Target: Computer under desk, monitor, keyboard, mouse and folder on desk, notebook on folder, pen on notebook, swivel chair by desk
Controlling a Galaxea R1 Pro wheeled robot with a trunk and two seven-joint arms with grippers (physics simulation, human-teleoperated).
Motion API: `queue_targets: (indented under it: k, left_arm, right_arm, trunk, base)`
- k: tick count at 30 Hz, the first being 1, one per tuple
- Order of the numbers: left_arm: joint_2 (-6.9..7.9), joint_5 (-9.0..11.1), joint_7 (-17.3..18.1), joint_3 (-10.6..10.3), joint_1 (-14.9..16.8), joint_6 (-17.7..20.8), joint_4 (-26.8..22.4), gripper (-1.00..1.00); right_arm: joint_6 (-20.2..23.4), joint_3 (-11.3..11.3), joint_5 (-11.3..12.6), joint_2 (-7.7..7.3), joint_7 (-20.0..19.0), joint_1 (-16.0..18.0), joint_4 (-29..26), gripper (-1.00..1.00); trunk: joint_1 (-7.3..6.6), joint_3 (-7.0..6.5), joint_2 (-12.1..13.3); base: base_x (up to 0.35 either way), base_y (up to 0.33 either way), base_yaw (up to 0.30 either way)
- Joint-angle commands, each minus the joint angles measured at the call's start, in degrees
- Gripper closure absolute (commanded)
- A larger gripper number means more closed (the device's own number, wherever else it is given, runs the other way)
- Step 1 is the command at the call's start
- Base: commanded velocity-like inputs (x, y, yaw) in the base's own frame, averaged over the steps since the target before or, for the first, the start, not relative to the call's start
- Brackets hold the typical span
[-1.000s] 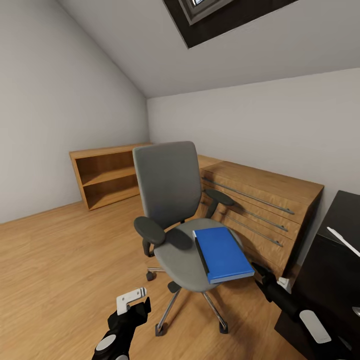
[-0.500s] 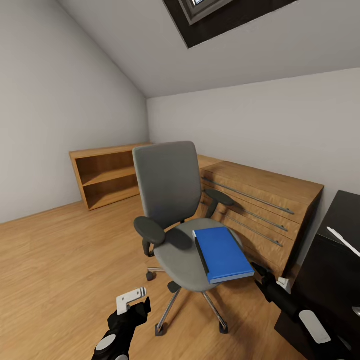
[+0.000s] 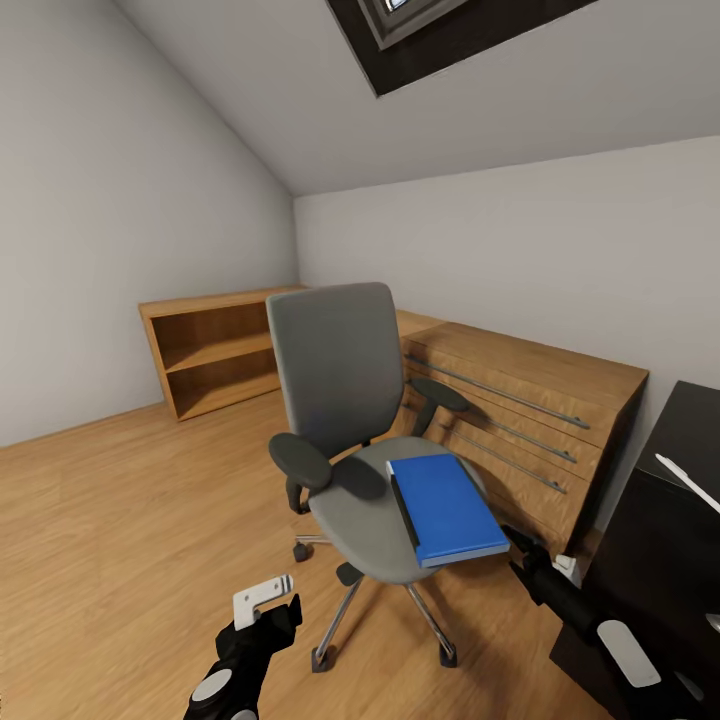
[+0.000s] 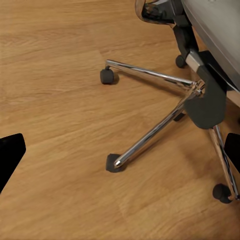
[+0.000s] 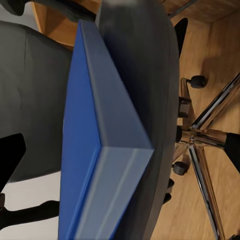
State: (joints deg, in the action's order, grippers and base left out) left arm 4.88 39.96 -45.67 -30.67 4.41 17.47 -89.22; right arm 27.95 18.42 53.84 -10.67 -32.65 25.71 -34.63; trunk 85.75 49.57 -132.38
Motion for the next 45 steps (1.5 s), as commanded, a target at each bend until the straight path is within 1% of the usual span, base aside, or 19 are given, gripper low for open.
queue_targets:
  k: [1, 25, 45]
  left_arm:
    - [0.05, 0.2, -0.4, -0.1, 0.1, 0.2, -0.1, -1.0]
    - [0.09, 0.2, -0.4, -0.4, 0.0, 0.2, -0.1, -1.0]
    - [0.09, 0.2, -0.4, -0.4, 0.1, 0.2, -0.1, -1.0]
  right_arm:
    - [0.5, 0.2, 0.3, 0.02, 0.0, 0.0, 0.0, -1.0]
    - [0.5, 0.2, 0.3, -0.06, -0.1, 0.0, 0.0, -1.0]
    - [0.5, 0.2, 0.3, -0.05, -0.1, 0.0, 0.0, -1.0]
  trunk:
    - [-0.01, 0.06, 0.0]
    - [-0.01, 0.06, 0.0]
    - [-0.01, 0.06, 0.0]
  base:
    - [0.0, 0.049, 0.0]
    - [0.021, 0.031, 0.0]
    - [0.003, 0.003, 0.0]
